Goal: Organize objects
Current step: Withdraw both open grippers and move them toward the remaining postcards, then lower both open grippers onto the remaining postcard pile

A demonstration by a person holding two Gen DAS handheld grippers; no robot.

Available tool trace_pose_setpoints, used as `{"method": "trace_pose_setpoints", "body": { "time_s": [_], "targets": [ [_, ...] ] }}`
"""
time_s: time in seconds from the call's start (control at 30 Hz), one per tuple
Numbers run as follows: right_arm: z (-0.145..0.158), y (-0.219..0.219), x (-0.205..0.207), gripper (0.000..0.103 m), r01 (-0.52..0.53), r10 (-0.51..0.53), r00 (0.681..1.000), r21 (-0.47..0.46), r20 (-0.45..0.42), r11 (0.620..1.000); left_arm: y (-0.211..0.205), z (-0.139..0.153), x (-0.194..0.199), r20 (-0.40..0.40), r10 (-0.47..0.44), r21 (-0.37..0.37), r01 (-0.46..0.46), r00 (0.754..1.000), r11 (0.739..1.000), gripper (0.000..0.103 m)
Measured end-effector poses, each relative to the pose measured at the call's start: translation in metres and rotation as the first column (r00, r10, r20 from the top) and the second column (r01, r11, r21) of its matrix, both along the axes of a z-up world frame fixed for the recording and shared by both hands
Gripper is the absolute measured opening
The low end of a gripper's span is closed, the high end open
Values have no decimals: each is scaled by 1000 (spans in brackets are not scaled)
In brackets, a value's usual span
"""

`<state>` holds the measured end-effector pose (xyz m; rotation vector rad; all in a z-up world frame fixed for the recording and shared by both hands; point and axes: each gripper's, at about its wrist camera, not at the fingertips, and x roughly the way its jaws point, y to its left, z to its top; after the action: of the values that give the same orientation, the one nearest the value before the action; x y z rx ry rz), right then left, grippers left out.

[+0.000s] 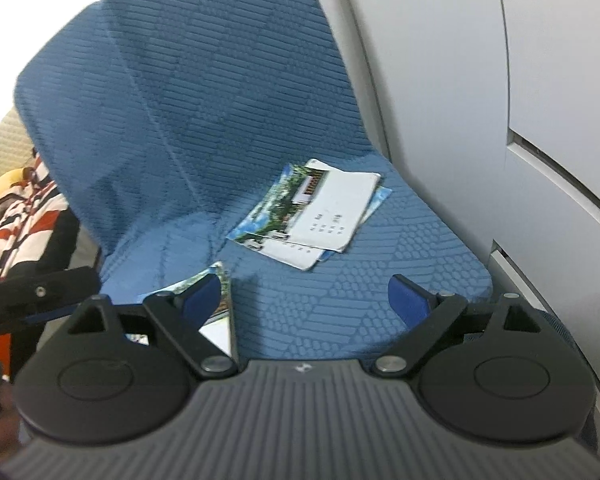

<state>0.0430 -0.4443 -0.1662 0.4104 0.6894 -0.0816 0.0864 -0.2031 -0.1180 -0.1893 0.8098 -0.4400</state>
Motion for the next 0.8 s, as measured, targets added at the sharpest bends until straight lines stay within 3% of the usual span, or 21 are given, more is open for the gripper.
{"method": "trace_pose_setpoints", "body": {
  "time_s": [0.53,0.8],
  "targets": [
    [-34,-28,33,92,41,-41,998,5,-47,999,-33,-49,50,-64,28,-2,-28,998,1000,102],
    [-58,-51,73,92,87,-86,996,34,-32,996,-55,-73,85,-119,43,3,-43,992,999,102]
  ]
}}
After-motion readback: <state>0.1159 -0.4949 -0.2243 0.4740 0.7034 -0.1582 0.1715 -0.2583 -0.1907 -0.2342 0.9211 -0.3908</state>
